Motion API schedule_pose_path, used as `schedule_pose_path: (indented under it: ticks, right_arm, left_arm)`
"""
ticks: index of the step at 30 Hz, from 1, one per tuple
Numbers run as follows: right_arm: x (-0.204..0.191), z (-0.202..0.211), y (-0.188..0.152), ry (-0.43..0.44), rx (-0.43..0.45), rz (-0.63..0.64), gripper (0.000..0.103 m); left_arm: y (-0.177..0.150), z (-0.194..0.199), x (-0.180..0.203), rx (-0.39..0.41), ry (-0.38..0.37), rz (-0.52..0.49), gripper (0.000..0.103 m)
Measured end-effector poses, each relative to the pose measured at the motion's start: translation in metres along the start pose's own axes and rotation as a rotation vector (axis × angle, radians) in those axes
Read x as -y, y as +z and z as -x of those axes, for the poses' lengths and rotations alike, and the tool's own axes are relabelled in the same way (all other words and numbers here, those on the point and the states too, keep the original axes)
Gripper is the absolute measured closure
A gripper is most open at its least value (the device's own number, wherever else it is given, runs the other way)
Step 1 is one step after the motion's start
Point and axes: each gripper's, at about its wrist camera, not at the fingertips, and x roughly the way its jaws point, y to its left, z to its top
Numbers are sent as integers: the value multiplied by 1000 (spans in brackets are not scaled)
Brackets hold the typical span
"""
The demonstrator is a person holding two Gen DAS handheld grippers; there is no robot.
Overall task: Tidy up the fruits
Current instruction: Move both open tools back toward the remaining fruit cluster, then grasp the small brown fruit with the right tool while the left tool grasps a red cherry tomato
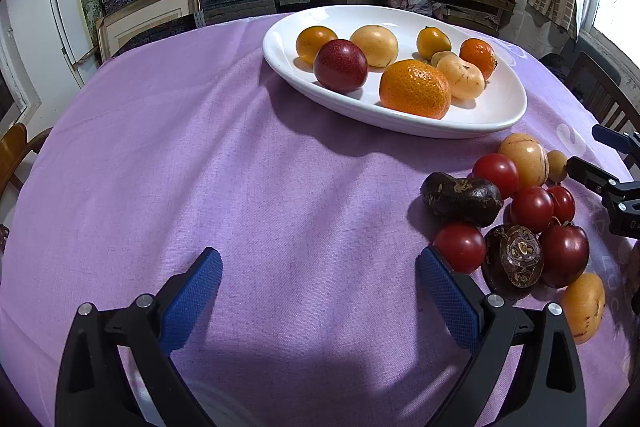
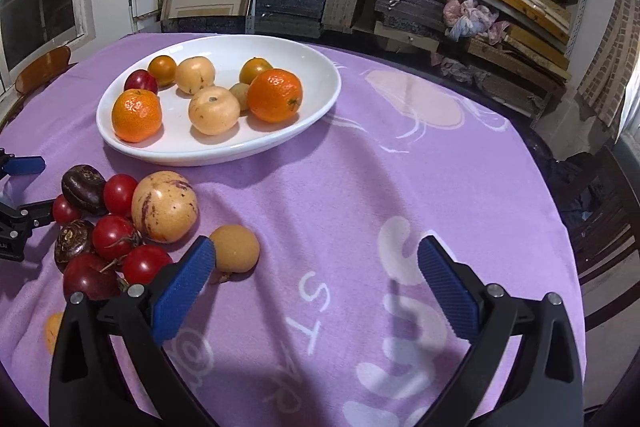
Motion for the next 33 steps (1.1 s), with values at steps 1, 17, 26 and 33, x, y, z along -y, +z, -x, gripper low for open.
schedule_pose_path:
  ticks: [1, 17, 26, 33]
  right_arm:
    - [0, 3, -2, -7, 14, 6, 4]
    - [-23, 3, -2, 107, 21, 117, 38]
    - [-39, 3, -4, 165, 18, 190, 66]
    - [-32, -9, -1, 256, -45, 151, 73]
  left_arm:
    - [0, 0, 0, 0, 0, 0, 3]
    - [0, 0, 0, 0, 0, -1, 3]
    - [0, 0, 0, 0, 0, -1, 3]
    - [0, 0, 0, 1, 0, -1, 3]
